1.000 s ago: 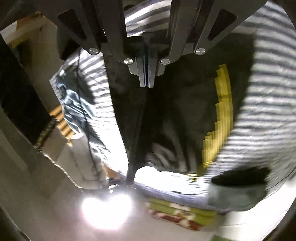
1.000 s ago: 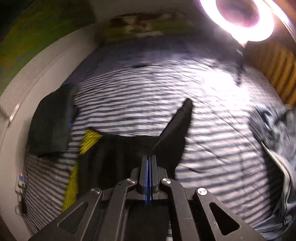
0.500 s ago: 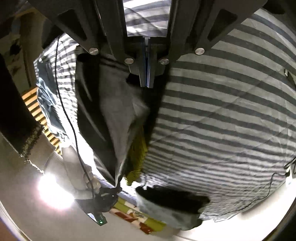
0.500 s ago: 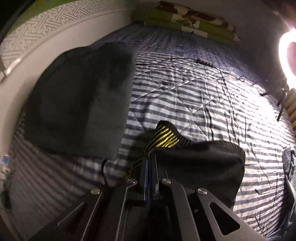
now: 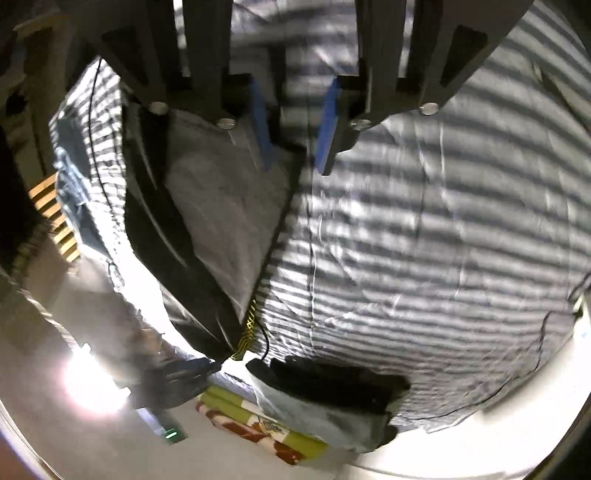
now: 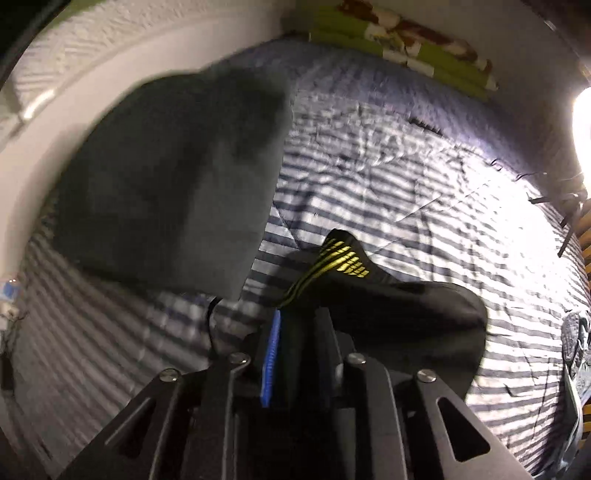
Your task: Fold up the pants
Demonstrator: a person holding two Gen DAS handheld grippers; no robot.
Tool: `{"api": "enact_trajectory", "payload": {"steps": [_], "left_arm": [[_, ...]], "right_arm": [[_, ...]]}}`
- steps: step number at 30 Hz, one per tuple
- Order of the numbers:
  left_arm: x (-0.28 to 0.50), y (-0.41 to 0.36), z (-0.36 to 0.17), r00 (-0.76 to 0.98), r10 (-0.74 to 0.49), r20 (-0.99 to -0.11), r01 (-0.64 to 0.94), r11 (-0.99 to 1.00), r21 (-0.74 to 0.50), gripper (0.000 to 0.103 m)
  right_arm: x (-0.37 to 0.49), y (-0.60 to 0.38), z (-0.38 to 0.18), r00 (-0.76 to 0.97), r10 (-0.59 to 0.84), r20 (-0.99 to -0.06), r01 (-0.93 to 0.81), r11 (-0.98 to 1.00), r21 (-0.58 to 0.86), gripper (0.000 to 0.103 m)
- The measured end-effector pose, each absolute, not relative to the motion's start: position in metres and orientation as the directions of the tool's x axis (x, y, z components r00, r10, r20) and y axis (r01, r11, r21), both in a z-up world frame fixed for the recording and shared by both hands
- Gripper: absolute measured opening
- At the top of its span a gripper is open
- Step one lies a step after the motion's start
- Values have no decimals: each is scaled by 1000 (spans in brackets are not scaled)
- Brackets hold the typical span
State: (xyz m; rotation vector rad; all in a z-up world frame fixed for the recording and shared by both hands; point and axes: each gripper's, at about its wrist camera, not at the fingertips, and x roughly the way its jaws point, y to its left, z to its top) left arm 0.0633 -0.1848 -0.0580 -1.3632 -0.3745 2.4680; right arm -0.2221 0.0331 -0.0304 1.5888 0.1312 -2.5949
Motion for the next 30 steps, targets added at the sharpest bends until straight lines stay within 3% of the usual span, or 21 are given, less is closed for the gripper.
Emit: {"api": "enact_trajectory", "payload": {"steps": [5,9,13,15,19,26,27,28,30], "left_arm": [[39,-168,-71,-453,320,-832,-159,-948,-277,37],[35,-163,-80,-415,333,-847,-161,-943,-291,36],[32,-158,-85,-402,301,-865,-137,-954,-268,11],[31,-156,-84,-402,282,-871,-120,-959,-255,5],[34,-153,-81,-408,241,-880,-101,-971,-219,3],[43,-150,-70,-415,219,-883,-81,-976,-203,3],[45,-149,-67,-416,214,-884,-83,-977,-197,3],[48,-149,-64,-418,210,-884,-84,-978,-193,3],[53,-149,-56,-426,207,-881,-87,-978,-188,3]], "right_arm": [[-123,78,11,-489,-151,-859,132,-986,98,31],[-11,101,-19,-376,-281,-883,163,-958,235,32],[62,109,-75,-255,-417,-872,82,-908,410,32],[77,107,-99,-218,-483,-848,44,-873,486,32],[82,103,-114,-232,-553,-800,12,-824,566,34],[76,97,-127,-247,-552,-797,-23,-818,574,36],[76,96,-127,-244,-553,-797,-13,-819,573,30],[77,95,-127,-242,-551,-799,-3,-823,568,15],[82,95,-123,-234,-545,-805,23,-831,556,6]]}}
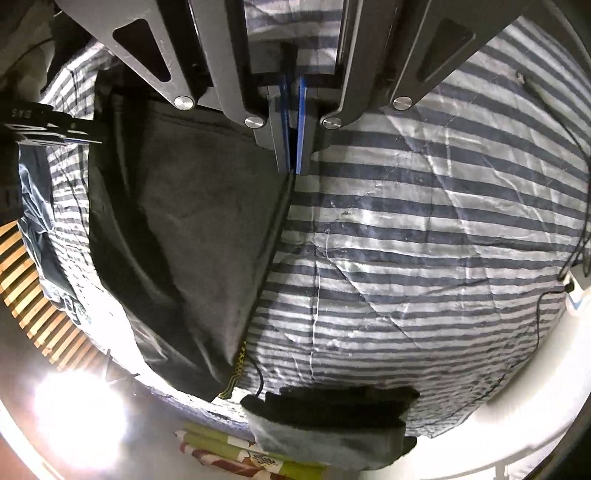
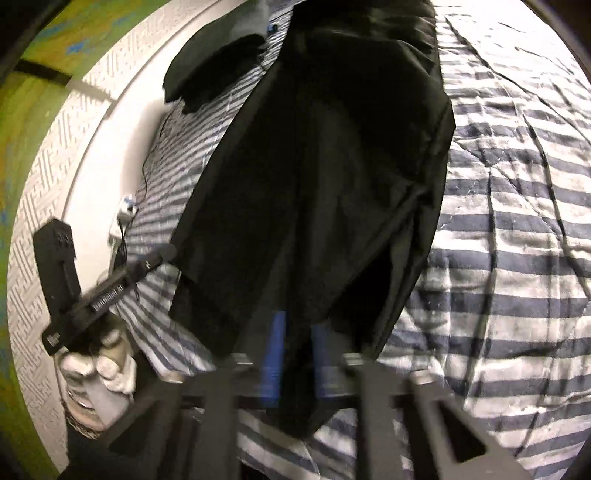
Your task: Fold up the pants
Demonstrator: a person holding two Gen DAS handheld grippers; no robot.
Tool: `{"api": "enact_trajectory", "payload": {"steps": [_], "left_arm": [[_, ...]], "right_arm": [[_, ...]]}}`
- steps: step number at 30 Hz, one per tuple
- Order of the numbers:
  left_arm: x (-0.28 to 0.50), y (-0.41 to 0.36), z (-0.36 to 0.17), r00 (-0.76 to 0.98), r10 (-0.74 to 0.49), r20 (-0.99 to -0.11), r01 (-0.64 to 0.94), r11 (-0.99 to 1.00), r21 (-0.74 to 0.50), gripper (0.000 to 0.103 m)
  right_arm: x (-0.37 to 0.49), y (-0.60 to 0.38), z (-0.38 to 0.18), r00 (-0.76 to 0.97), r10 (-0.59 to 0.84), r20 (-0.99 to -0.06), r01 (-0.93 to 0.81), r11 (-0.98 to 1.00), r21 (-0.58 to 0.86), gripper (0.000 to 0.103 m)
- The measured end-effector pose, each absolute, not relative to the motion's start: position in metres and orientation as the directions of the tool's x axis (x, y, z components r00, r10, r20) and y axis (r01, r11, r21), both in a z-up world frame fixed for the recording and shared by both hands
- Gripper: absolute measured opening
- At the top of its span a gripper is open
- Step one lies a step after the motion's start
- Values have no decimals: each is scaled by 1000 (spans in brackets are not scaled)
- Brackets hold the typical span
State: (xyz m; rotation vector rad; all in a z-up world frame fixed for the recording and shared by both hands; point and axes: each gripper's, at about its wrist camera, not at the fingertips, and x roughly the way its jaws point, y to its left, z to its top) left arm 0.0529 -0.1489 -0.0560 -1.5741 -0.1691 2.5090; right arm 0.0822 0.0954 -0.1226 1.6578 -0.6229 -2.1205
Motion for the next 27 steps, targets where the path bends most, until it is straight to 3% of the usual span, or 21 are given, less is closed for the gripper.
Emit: {"api": "enact_trajectory", "payload": {"steps": [7,19,21,24,27], "left_arm": [[92,-144,-35,-442,235,-866,-129,-972,-199,3],[110,-134,-55,-408,191,-893,-130,-980,-150,3],[111,-131,-55,-377,214,-901,-181,-971,-155,6],[115,-134,-42,-401,187,-897,-184,-975,-121,23],[108,-142,-14,-438,239,-867,-164,-969,-185,24]], "right_arm": [[106,98,-93,-282,-521,-805,105,-851,514,3],[120,104,-112,-220,-480,-850,109,-877,467,5],[123,102,-108,-190,-467,-863,150,-883,445,6],[126,114,-84,-227,-464,-856,186,-884,430,6],[118,133,-46,-311,-476,-823,201,-879,433,6]]}}
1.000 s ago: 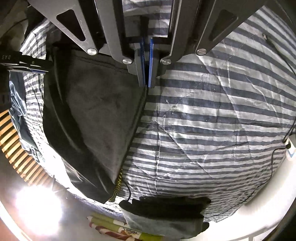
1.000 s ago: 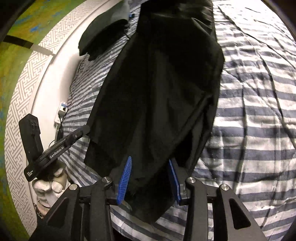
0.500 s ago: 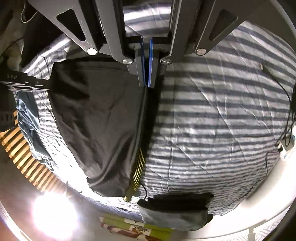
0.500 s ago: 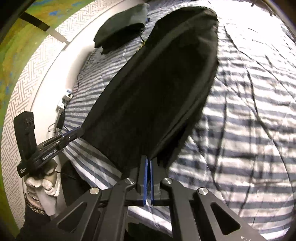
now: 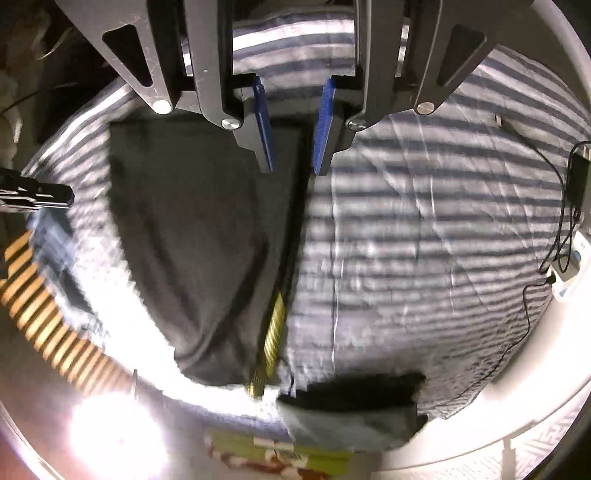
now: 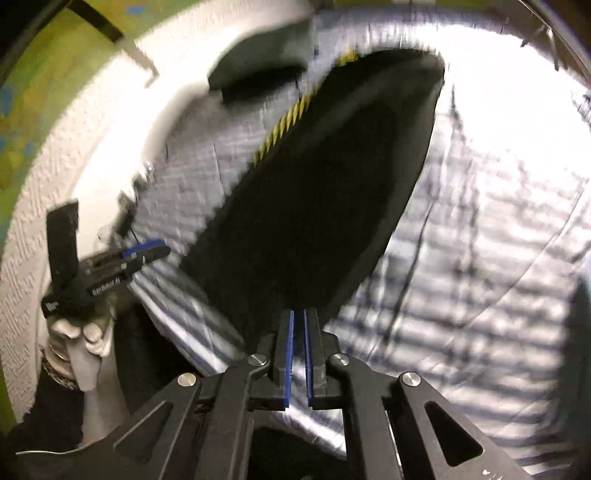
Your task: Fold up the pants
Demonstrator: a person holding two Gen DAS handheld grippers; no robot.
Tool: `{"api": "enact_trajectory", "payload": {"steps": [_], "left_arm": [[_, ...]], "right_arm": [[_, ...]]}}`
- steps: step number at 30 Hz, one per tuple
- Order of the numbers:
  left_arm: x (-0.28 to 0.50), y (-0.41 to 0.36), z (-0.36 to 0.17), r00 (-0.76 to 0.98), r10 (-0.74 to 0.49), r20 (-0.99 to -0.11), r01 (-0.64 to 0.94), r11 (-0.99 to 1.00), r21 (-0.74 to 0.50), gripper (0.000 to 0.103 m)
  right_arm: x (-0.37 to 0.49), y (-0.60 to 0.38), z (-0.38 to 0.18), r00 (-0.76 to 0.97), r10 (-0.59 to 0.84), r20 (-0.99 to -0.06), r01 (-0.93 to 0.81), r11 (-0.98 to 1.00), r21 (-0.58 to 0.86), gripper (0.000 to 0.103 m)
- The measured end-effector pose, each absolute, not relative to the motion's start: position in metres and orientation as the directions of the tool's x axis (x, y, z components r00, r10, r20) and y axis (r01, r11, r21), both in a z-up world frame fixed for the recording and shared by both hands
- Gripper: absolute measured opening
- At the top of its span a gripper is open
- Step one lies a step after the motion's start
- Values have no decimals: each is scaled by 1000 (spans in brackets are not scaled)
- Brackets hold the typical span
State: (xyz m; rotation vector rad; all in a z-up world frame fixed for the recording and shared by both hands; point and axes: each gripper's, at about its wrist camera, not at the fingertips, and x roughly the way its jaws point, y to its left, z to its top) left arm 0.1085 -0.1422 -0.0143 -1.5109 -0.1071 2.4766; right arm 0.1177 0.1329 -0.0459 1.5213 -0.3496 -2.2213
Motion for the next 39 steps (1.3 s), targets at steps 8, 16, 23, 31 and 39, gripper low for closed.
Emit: {"api": "enact_trajectory", "payload": {"steps": [8,16,23,31,39], "left_arm": [[32,-86,26,-508,289,-812,-272,-948,-168,27],[-35,-47,-36,-437,377,-817,-318,-914,-252,27],[-56,-41,-77,-366,387,-846,-319,-906,-277,27],[-70,-40,-88,-339,415,-844,-309,-897,-316,27],[-74,-26,-87,-360,383,-850,-323,-907,-271,29]], "right_arm": [[1,154,44,-496,-408,-767,174,-912,372,15],[-163,120,28,-474,-317,-822,77,-944,320,22],[-271,109,-57,-403,-217,-889,-50,-965,259,22],[-248,138,-108,-305,-184,-934,-104,-969,225,22],[-232,155,-103,-309,-217,-926,-115,-958,263,27]]}}
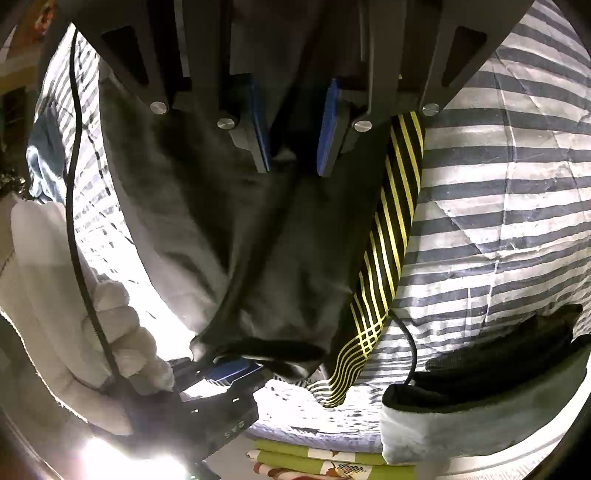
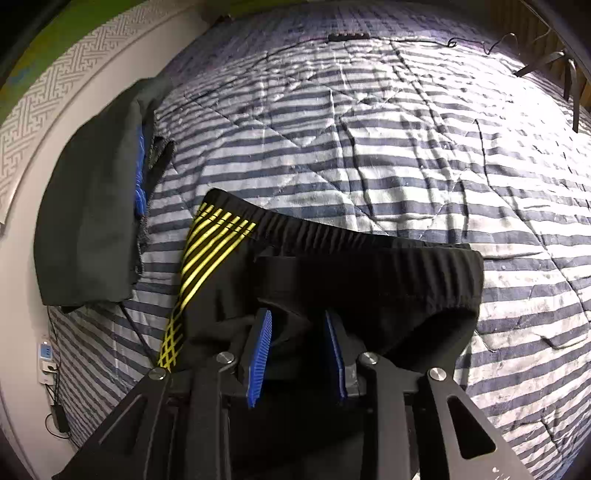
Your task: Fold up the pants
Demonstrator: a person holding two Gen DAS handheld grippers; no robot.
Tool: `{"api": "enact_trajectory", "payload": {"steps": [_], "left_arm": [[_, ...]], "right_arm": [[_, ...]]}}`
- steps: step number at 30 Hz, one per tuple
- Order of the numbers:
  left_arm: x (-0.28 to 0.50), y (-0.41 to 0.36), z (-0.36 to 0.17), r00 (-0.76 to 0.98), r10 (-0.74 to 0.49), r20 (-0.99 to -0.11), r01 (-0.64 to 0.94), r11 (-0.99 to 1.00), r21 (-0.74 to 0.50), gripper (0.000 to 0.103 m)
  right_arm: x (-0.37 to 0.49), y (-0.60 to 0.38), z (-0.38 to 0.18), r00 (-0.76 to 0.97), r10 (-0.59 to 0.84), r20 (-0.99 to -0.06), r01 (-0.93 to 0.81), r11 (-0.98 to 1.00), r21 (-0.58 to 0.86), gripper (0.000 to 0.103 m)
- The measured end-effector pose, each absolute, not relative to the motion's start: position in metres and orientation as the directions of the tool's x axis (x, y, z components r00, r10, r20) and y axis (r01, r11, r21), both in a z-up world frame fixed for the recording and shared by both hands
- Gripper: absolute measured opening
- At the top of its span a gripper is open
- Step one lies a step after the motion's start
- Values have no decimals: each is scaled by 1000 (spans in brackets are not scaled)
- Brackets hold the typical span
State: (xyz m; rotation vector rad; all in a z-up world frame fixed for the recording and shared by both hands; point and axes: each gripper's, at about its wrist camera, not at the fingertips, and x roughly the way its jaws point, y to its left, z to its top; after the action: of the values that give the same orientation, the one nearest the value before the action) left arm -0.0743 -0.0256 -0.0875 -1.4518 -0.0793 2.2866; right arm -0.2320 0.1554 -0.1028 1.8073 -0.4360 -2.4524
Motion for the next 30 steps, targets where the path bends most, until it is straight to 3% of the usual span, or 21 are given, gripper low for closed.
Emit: {"api": "enact_trajectory", "payload": {"steps": [5,8,14,15,19,26,30], "left_arm": [[-80,-27,-89,-354,403,-844,-310,-902,-301,32],[-81,-25,-90,-354,409,-841,-314,-899,-305,35],[-81,-27,-90,-353,411,-841,-324,-897,-302,35],[-81,-27,-90,-351,413,-840,-324,-896,-305,35],[-82,-29,-90,-342,419,-841,-330,-892,-310,35],[-76,-30,-91,-350,404,-845,-340,-895,-288,35],[-78,-34,-91,-350,406,-844,-332,-896,-294,33]], "right_arm": [[-247,154,-93,-318,-261,-911,-132,-940,315,30],[-265,143,-94,-281,-257,-925,-140,-942,304,38],[-286,121,-114,-188,-81,-979,-151,-982,110,40],[-285,119,-114,-195,-70,-978,-147,-984,99,39],[-279,130,-108,-222,-110,-969,-163,-976,148,8],[-271,148,-56,-393,-219,-893,-164,-939,302,6],[-293,127,-55,-398,-231,-888,-148,-939,311,6]]}}
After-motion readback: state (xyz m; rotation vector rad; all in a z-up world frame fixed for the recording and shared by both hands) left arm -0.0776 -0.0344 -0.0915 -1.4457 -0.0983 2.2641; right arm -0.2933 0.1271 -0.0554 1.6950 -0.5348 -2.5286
